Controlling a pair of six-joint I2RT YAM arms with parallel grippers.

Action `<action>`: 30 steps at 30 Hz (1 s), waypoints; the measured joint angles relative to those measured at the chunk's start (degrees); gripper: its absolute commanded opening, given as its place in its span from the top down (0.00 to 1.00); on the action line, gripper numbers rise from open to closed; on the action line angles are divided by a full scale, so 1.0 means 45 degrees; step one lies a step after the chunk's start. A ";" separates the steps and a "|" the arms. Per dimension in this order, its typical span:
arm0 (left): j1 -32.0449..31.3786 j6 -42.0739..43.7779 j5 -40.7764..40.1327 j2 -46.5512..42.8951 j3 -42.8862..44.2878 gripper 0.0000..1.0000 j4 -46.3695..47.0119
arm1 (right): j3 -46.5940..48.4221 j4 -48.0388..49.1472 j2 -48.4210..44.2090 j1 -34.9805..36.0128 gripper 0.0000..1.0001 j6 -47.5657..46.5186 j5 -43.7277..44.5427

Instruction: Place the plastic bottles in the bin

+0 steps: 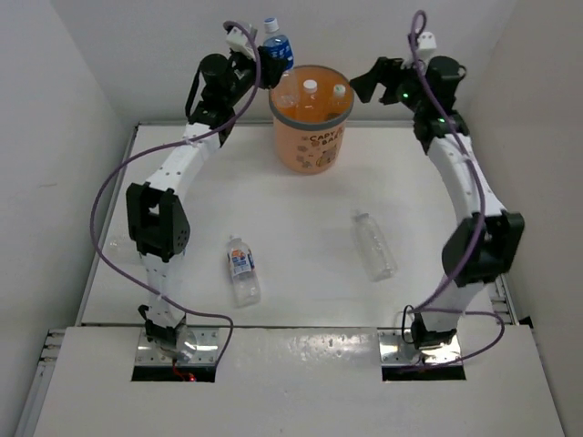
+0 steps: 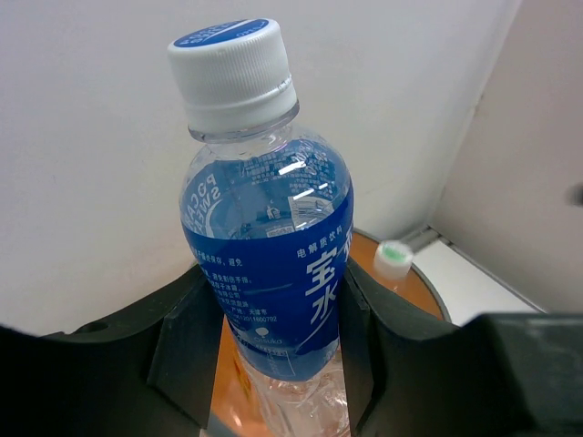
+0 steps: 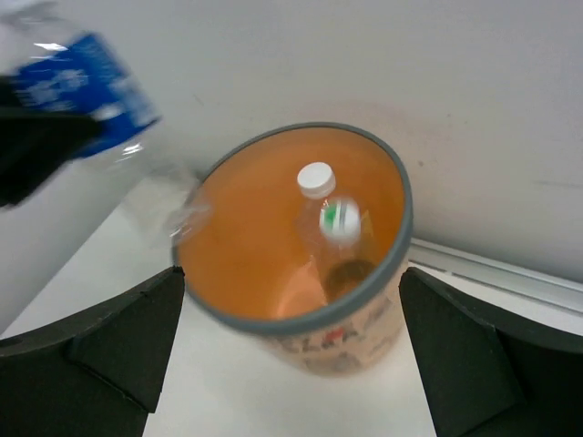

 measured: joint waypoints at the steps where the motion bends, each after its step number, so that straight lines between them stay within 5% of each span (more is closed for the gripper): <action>1: -0.0107 0.0151 -0.0175 0.0384 0.0306 1.00 0.0296 | -0.0287 -0.0296 -0.0704 -0.0233 0.00 -0.0160 -0.0272; 6: -0.0505 0.1175 -0.1175 0.1438 0.0670 0.93 0.1229 | -0.2511 -0.2317 -0.4206 -0.1127 0.00 -0.1710 -0.1103; 10: -0.0583 0.1855 -0.1671 0.1817 0.0597 0.60 0.1622 | -0.4260 -0.4041 -0.4804 -0.1156 0.00 -0.3011 -0.1282; 11: -0.0578 0.1987 -0.1758 0.1817 0.0461 0.41 0.1666 | -0.4809 -0.4410 -0.4697 -0.1132 0.00 -0.3351 -0.1239; 13: -0.0568 0.2089 -0.1894 0.1817 0.0277 0.20 0.1695 | -0.5906 -0.5124 -0.4420 -0.1049 0.00 -0.3842 -0.0952; 17: -0.0461 0.2035 -0.2001 0.1729 0.0049 0.09 0.1593 | -0.7718 -0.6154 -0.3735 -0.0675 0.00 -0.4736 0.0311; 22: -0.0112 0.1919 -0.2021 0.0549 -0.0311 0.08 0.0505 | -0.8204 -0.6562 -0.2807 0.0228 0.00 -0.5299 0.1768; 30: 0.1273 0.1637 -0.1953 -0.5931 -0.4080 0.07 -0.0928 | -0.8199 -0.6955 -0.0767 0.1239 0.05 -0.5401 0.3104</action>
